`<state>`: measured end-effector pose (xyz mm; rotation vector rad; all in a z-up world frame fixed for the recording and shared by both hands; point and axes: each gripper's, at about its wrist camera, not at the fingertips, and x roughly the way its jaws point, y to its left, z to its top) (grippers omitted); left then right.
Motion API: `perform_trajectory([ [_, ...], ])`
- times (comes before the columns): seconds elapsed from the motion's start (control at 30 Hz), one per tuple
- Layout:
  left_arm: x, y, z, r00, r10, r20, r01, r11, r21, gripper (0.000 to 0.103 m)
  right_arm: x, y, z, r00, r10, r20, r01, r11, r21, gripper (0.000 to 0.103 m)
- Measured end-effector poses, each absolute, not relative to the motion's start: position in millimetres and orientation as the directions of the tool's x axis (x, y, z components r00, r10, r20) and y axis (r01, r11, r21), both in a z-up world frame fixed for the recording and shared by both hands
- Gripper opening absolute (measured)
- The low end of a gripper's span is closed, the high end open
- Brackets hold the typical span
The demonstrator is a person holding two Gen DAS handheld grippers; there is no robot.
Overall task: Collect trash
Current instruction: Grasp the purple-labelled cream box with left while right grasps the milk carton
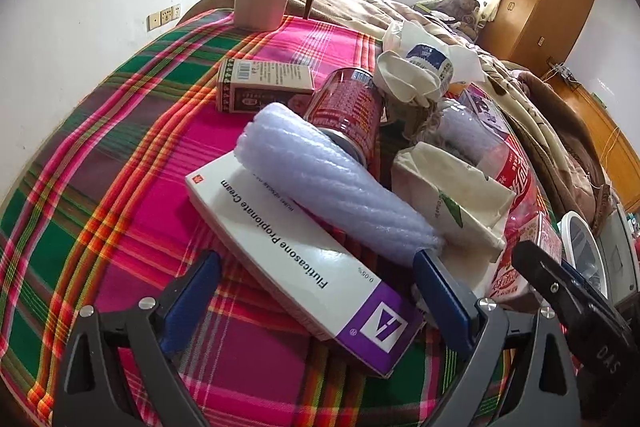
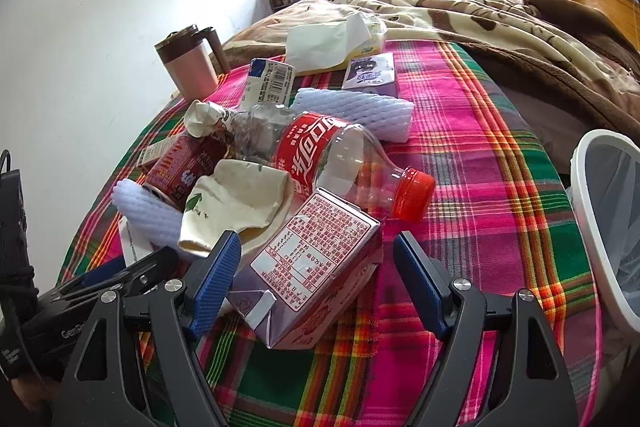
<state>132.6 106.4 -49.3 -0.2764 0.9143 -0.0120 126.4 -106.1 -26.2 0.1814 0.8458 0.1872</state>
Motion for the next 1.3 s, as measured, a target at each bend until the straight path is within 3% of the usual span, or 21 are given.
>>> perform_trajectory([
  [0.37, 123.9, 108.1, -49.3, 0.577, -0.036, -0.816, -0.088, 0.991, -0.105, 0.096, 121.7, -118.6, -16.8, 0.630, 0.198, -0.751, -0.085, 0.979, 0.187, 0.077],
  [0.63, 126.0, 124.6, -52.0, 0.560, 0.044, -0.828, -0.168, 0.984, -0.062, 0.096, 130.2, -117.1, -27.6, 0.588, 0.286, -0.757, -0.094, 0.953, 0.287, 0.077],
  [0.8, 123.2, 135.3, -55.8, 0.561, 0.122, -0.819, -0.217, 0.976, -0.003, 0.096, 122.0, -116.1, -21.1, 0.610, 0.253, -0.751, -0.102, 0.965, 0.242, 0.077],
  [1.03, 112.3, 146.2, -52.8, 0.572, 0.125, -0.810, -0.229, 0.973, -0.012, 0.080, 123.7, -117.5, -23.3, 0.611, 0.314, -0.727, -0.098, 0.941, 0.324, 0.077],
  [1.3, 121.3, 149.1, -54.3, 0.575, 0.144, -0.805, -0.249, 0.968, -0.005, 0.080, 121.3, -110.2, -31.2, 0.623, 0.210, -0.754, -0.067, 0.974, 0.215, 0.077],
])
